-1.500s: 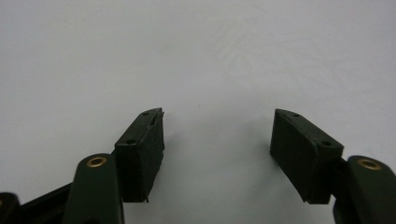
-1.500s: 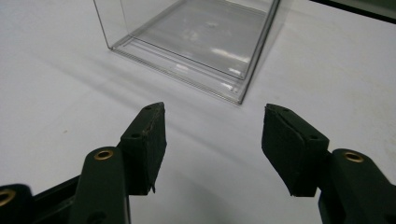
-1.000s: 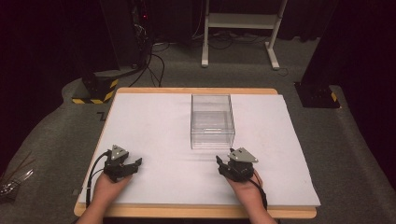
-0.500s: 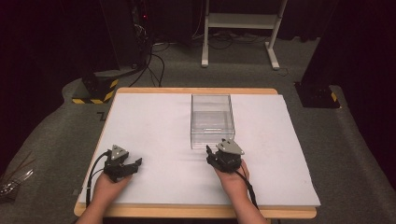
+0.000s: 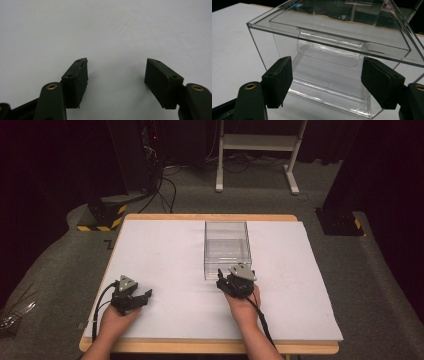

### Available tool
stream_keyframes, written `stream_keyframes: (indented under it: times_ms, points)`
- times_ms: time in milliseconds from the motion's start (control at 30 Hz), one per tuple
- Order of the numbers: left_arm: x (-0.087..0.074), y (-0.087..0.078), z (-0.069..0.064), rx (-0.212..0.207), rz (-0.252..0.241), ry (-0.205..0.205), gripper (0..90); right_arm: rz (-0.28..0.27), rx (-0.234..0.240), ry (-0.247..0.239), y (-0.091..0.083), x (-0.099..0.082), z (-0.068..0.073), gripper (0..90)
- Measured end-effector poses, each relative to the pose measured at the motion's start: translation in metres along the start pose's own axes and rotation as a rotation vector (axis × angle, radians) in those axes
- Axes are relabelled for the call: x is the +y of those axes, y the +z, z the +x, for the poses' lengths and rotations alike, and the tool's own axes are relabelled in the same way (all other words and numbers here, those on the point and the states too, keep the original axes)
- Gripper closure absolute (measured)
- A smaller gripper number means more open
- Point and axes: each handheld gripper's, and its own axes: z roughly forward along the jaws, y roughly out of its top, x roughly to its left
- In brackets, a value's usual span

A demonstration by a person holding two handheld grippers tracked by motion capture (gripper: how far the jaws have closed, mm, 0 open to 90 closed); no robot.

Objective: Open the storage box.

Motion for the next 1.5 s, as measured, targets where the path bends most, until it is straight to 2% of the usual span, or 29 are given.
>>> stream_keyframes:
  times_ms: [167,267,433,567,667,833,967,1167,1500]
  points:
    - [0.000,0.000,0.000,0.000,0.000,0.000,35.4,0.013,-0.004,0.043,0.007,0.004,0.003,23.6]
    - [0.000,0.000,0.000,0.000,0.000,0.001,35.4,0.013,-0.026,0.053,0.010,0.006,0.005,22.2]
    - [0.000,0.000,0.000,0.000,0.000,0.001,35.4,0.012,-0.024,0.072,0.013,0.007,0.006,20.6]
    - [0.000,0.000,0.000,0.000,0.000,0.001,35.4,0.007,-0.046,0.090,0.015,0.008,0.008,19.3]
    - [0.000,0.000,0.000,0.000,0.000,0.001,35.5,0.008,-0.052,0.091,0.015,0.007,0.009,20.1]
    - [0.000,0.000,0.000,0.001,0.000,0.001,35.5,-0.003,-0.096,0.095,0.015,0.007,0.012,27.0]
    - [0.000,0.000,0.000,0.001,-0.001,0.002,35.5,-0.010,-0.112,0.094,0.015,0.007,0.015,30.2]
    - [0.000,0.000,0.000,0.002,-0.001,0.004,35.5,-0.011,-0.127,0.099,0.015,0.007,0.017,31.6]
    - [0.000,0.000,0.000,0.002,0.000,0.004,35.5,0.001,-0.122,0.097,0.014,0.007,0.017,32.0]
